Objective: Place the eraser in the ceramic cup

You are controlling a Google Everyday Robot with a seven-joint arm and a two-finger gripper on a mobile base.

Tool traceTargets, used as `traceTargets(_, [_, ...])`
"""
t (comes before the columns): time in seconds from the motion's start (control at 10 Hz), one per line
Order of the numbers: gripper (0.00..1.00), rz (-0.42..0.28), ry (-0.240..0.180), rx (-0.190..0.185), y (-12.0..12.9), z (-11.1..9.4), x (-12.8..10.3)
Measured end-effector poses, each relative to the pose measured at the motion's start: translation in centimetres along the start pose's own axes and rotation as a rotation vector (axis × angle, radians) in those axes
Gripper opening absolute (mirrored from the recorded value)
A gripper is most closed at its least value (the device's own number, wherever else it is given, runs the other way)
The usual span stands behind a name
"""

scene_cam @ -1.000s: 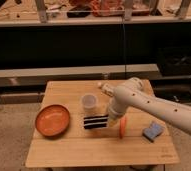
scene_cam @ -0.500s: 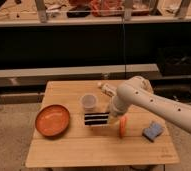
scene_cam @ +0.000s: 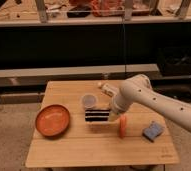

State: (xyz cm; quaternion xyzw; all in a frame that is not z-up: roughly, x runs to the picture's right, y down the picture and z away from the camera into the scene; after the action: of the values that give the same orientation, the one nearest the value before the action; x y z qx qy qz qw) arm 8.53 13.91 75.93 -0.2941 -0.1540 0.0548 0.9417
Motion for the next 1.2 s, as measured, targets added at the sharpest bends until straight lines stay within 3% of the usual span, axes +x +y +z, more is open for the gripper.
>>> traceTargets(1.2, [0.00, 0.015, -0.037, 0.052, -3.3, -1.3, -1.9])
